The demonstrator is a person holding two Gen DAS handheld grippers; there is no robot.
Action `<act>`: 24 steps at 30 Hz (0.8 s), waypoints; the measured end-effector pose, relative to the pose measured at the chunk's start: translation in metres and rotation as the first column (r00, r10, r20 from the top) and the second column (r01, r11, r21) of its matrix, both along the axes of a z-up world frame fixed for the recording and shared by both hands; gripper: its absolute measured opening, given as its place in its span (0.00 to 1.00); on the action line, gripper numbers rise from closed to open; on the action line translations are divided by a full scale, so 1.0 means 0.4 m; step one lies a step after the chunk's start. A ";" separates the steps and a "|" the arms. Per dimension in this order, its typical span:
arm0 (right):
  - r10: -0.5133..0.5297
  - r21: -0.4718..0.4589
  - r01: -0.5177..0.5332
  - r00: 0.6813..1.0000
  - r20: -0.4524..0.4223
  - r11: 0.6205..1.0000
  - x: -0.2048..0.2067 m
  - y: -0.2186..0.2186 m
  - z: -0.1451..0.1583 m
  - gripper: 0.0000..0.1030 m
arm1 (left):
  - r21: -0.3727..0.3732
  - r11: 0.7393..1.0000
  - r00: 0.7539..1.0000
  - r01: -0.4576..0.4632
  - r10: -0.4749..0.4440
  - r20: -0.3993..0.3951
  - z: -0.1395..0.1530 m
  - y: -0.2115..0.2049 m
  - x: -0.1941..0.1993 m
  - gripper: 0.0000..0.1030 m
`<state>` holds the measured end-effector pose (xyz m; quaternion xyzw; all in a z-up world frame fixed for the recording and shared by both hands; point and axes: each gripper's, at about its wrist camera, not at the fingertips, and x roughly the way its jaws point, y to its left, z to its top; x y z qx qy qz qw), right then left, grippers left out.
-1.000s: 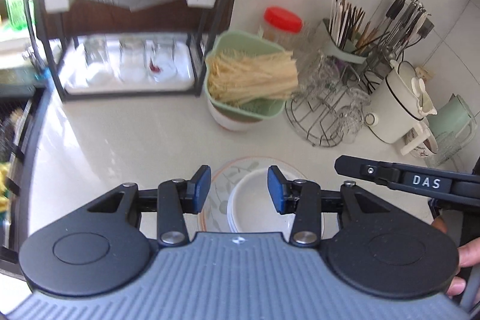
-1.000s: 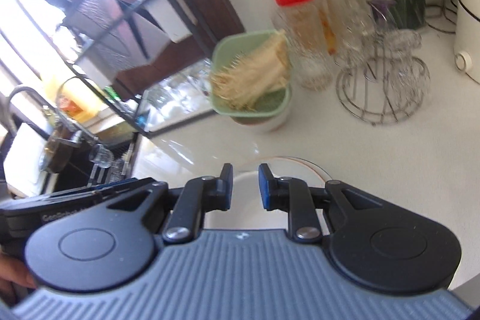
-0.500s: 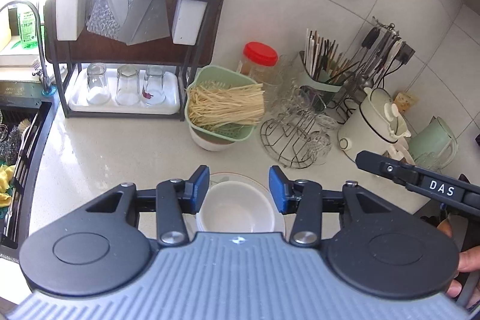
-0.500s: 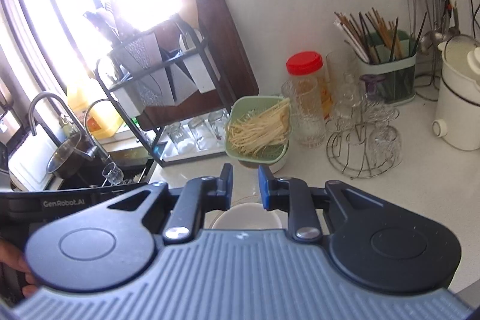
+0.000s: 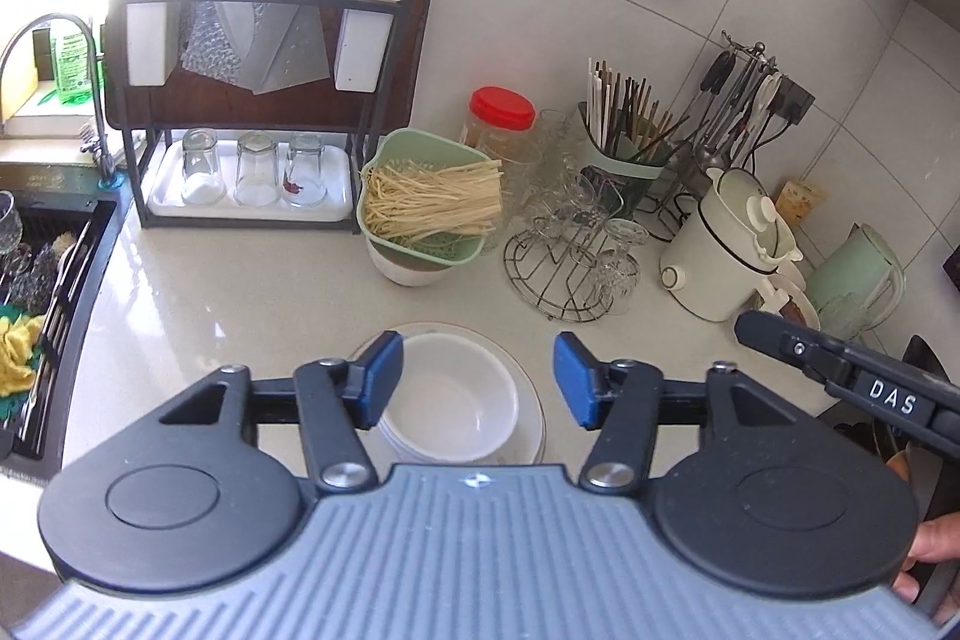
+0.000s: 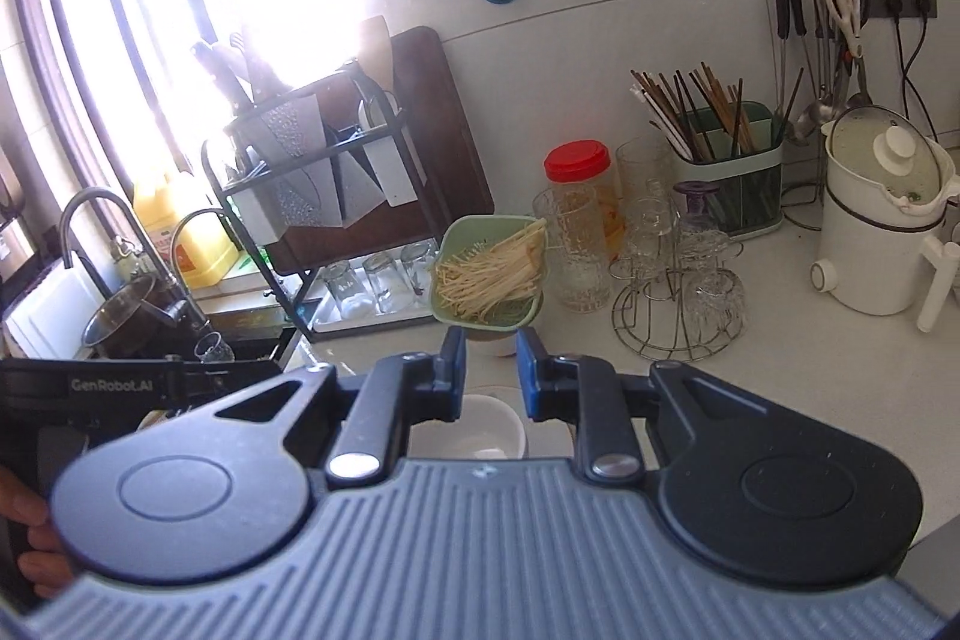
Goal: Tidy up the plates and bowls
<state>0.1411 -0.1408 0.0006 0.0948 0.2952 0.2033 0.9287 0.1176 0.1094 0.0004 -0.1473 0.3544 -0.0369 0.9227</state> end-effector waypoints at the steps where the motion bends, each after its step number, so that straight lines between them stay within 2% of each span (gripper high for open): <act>1: -0.001 -0.005 0.001 1.000 0.002 1.000 -0.009 -0.003 -0.001 0.22 | 0.001 1.000 1.000 -0.002 0.002 0.001 0.002 -0.004 -0.010 0.62; 11: 0.000 -0.024 0.000 1.000 0.001 1.000 -0.092 -0.022 -0.022 0.22 | 0.017 1.000 1.000 -0.018 0.018 -0.019 0.001 -0.028 -0.097 0.68; 13: -0.010 -0.029 0.010 1.000 0.006 1.000 -0.106 -0.029 -0.023 0.29 | 0.023 1.000 1.000 -0.020 0.021 -0.021 0.000 -0.033 -0.108 0.72; 15: -0.021 -0.032 0.022 1.000 0.016 0.999 -0.120 -0.038 -0.025 0.47 | 0.030 0.999 1.000 -0.021 0.022 -0.022 -0.001 -0.038 -0.120 0.80; 17: -0.034 -0.040 0.035 0.999 0.028 0.999 -0.132 -0.048 -0.027 0.56 | 0.046 0.999 1.000 -0.020 0.020 -0.016 0.000 -0.047 -0.133 0.90; 18: -0.040 -0.042 0.042 0.999 0.029 0.998 -0.136 -0.053 -0.029 0.60 | 0.054 0.998 1.000 -0.018 0.019 -0.013 0.000 -0.050 -0.139 0.91; 24: -0.054 -0.054 0.055 0.998 0.029 0.997 -0.160 -0.074 -0.039 0.60 | 0.062 0.998 0.999 -0.029 0.031 -0.031 -0.005 -0.061 -0.154 0.95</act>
